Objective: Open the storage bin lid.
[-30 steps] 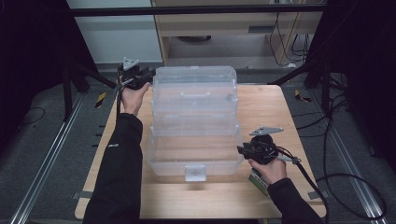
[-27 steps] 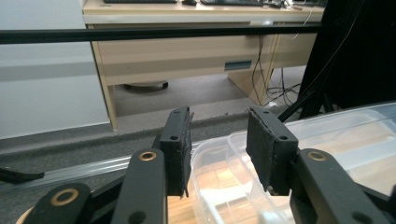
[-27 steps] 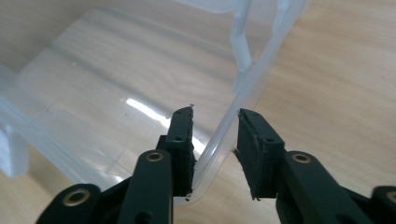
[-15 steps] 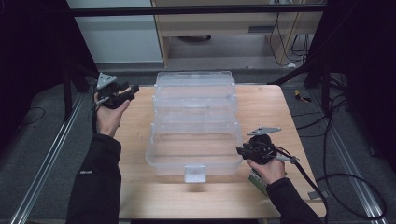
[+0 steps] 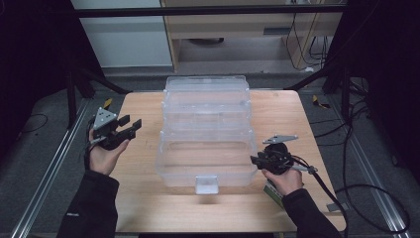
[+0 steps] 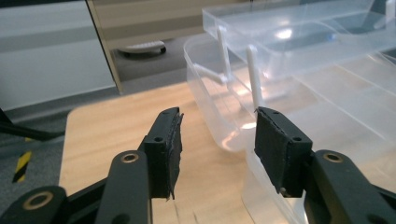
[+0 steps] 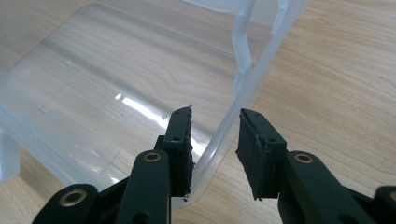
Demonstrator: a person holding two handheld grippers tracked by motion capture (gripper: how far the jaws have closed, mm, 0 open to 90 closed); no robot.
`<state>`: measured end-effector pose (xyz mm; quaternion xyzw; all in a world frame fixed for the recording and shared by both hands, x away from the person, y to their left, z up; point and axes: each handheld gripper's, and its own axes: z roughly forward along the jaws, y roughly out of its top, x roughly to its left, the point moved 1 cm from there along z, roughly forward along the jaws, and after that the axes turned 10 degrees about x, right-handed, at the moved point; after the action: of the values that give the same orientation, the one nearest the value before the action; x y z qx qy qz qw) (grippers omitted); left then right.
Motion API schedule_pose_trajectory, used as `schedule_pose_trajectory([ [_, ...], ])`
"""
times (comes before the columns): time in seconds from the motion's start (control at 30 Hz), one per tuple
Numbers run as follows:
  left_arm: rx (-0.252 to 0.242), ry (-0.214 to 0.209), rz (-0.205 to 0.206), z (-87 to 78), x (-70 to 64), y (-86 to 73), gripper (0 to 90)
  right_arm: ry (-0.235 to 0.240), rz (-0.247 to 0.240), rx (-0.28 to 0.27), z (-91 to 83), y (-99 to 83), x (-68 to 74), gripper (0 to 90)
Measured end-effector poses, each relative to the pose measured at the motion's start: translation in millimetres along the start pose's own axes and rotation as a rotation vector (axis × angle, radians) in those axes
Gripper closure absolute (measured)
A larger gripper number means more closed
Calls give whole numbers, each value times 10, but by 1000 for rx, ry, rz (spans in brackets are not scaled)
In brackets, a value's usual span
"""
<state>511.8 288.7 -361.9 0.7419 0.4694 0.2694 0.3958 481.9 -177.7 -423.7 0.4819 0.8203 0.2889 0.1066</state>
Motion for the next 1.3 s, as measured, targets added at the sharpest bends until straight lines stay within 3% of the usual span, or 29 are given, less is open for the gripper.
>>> schedule_pose_trajectory([
  [0.23,40,-55,7,-111,-230,-290,482,-7,-5,-4,-1,-3,4,652],
  [0.37,92,-65,52,-109,-406,-414,491,-8,-8,-5,-1,-4,4,653],
  [0.5,131,-92,61,-48,-528,-533,509,-6,-8,-2,0,2,1,651],
  [0.63,177,-101,95,51,-614,-615,520,-7,-8,-3,-1,-1,4,652],
  [0.9,216,-108,95,128,-667,-669,571,-9,-7,-4,-1,-3,6,654],
  [1.3,220,-114,101,139,-652,-666,638,-11,8,-8,-3,-12,34,658],
])
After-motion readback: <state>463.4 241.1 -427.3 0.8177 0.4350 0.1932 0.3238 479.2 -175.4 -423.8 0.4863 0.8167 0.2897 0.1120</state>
